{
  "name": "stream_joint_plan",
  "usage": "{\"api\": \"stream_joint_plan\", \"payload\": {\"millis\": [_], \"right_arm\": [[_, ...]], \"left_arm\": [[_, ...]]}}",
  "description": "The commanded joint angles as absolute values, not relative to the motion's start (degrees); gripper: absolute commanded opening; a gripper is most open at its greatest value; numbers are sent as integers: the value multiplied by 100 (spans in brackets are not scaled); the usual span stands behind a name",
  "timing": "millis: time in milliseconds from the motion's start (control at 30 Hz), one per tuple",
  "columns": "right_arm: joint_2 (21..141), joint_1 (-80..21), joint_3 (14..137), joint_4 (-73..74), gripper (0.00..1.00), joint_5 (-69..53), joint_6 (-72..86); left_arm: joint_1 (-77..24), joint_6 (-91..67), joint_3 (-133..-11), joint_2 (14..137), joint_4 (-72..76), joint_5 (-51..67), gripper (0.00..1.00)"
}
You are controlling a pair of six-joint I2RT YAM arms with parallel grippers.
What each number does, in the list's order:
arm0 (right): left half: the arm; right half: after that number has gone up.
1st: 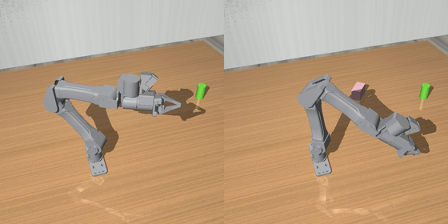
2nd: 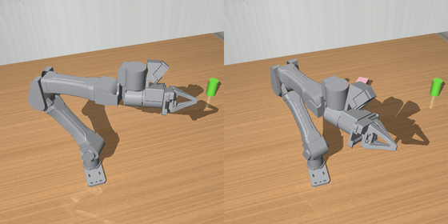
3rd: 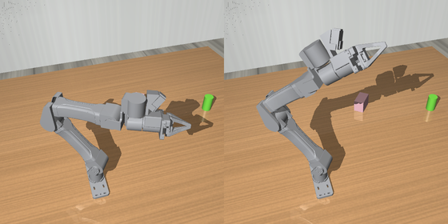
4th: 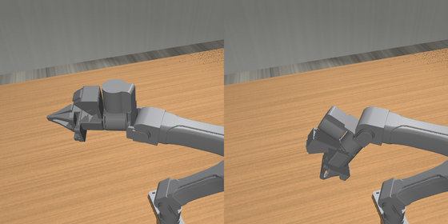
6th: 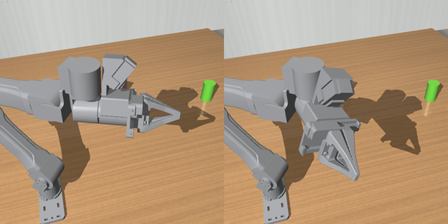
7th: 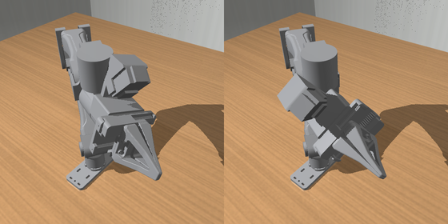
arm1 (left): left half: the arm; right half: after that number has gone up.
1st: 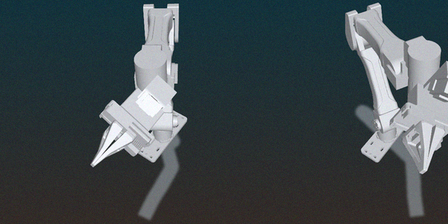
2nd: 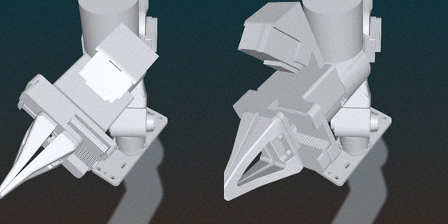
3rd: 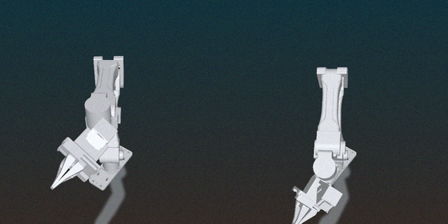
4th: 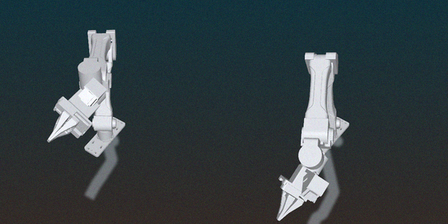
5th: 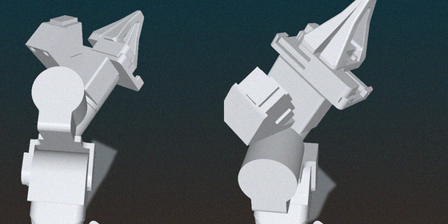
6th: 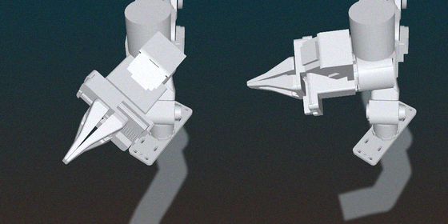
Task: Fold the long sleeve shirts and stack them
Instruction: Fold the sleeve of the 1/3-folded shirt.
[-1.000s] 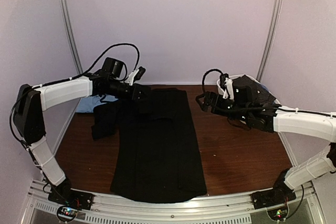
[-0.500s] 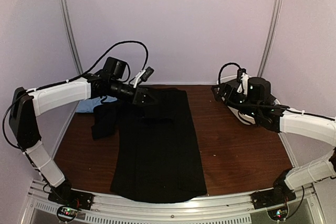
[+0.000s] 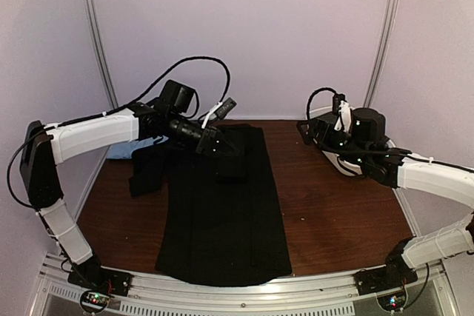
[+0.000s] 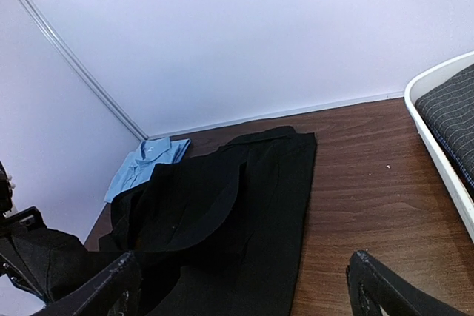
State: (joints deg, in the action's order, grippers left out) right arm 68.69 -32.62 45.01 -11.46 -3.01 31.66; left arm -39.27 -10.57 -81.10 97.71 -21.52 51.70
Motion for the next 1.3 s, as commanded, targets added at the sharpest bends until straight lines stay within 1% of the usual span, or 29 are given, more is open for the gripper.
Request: {"api": "stream_joint_plan", "payload": {"millis": [0,133,167,200,267,367,433,533,600,667,767,867,933,1000,1067,1100,1267], "right_arm": [[6848,-3234,4469,-988,97,-428,3126],[6787,-3234,4285,-976,97,-477,3219],[6773,-3234,4238,-964,97,-502,3243],[6763,-3234,4190,-952,97,-522,3267],[6759,-3234,4076,-945,97,-604,3314],[6764,-3234,3940,-849,97,-711,3369],[6765,-3238,3889,-736,97,-810,3383],[6823,-3267,3880,-444,95,-1024,3354],[6866,-3315,3877,-239,94,-1132,3308],[6909,-3406,3885,-48,92,-1200,3269],[6979,-3626,3872,306,90,-1274,3222],[7013,-3907,3810,545,84,-1373,3148],[7014,-4150,3724,664,80,-1300,3145],[7088,-4332,3686,836,73,-1197,3180],[7169,-4469,3622,895,63,-1220,3213],[7196,-4564,3595,885,62,-1221,3226],[7422,-5105,3572,896,62,-1050,3296]], "left_arm": [[-4205,-766,-8334,10288,-2371,5275,0],[-4484,-664,-8467,10700,-2584,5247,1],[-4556,-580,-8532,10797,-2709,5167,4],[-4614,-527,-8609,10874,-2804,5082,11],[-4691,-483,-8635,10991,-2884,4935,31],[-4702,-532,-8618,10995,-2887,4696,53],[-4702,-578,-8630,10908,-2862,4473,61],[-4675,-750,-8616,10717,-2737,4004,70],[-4604,-950,-8594,10621,-2629,3747,70],[-4444,-1375,-8552,10561,-2571,3135,71],[-3999,-2099,-8390,10530,-2595,2623,67],[-3469,-2743,-7968,10491,-2543,2616,59],[-3310,-2903,-7651,10438,-2386,2651,58],[-3283,-2979,-7450,10433,-2330,2598,57],[-3287,-3113,-7302,10448,-2202,2593,55],[-3287,-3198,-7237,10462,-2121,2603,54],[-3270,-3707,-7062,10652,-1716,2543,51]]}}
